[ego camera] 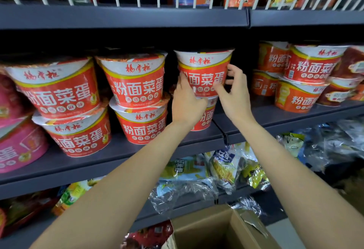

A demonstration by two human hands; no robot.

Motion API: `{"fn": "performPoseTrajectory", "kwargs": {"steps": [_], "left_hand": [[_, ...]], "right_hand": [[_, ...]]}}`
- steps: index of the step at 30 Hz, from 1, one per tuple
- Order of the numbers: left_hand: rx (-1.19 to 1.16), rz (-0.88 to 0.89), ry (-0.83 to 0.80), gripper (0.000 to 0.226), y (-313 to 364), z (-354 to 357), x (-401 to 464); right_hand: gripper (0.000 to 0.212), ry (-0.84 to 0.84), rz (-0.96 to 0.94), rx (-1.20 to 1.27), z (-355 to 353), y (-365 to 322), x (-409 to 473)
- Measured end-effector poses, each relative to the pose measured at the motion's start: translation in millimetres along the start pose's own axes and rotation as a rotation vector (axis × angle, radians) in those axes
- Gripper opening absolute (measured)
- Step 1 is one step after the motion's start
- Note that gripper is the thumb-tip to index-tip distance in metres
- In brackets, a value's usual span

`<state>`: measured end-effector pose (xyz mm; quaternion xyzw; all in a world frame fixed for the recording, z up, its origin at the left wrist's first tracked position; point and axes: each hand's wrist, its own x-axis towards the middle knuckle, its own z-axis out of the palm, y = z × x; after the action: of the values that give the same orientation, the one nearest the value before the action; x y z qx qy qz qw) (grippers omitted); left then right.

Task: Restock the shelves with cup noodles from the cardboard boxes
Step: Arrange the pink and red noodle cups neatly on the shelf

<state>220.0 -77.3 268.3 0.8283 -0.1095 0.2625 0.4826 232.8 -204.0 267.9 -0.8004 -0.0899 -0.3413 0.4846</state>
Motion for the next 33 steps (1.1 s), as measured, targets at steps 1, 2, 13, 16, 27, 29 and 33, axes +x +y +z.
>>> {"fn": "performPoseTrajectory", "kwargs": {"steps": [1, 2, 13, 16, 27, 29, 33], "left_hand": [[-0.025, -0.008, -0.005, 0.086, 4, 0, -3], [-0.033, 0.005, 0.000, 0.085, 7, 1, -8], [0.116, 0.054, 0.098, 0.073, -18, -13, -26], [0.210, 0.049, 0.005, 0.076, -16, -13, -24], [0.182, 0.024, -0.098, 0.083, -23, -20, -31], [0.254, 0.058, -0.089, 0.083, -22, -18, -37], [0.342, 0.091, -0.058, 0.079, -19, -13, -49]], "right_hand": [[0.055, -0.022, 0.009, 0.011, 2, 0, 1], [0.059, -0.043, 0.033, 0.037, 4, 0, 3], [0.051, -0.135, 0.207, 0.075, 5, 9, 26], [0.038, -0.112, 0.205, 0.032, 7, 11, 20], [0.036, -0.158, 0.185, 0.136, 0, 0, -41], [0.039, -0.214, 0.159, 0.133, -3, -3, -44], [0.042, -0.279, 0.149, 0.107, 0, 1, -33]]}}
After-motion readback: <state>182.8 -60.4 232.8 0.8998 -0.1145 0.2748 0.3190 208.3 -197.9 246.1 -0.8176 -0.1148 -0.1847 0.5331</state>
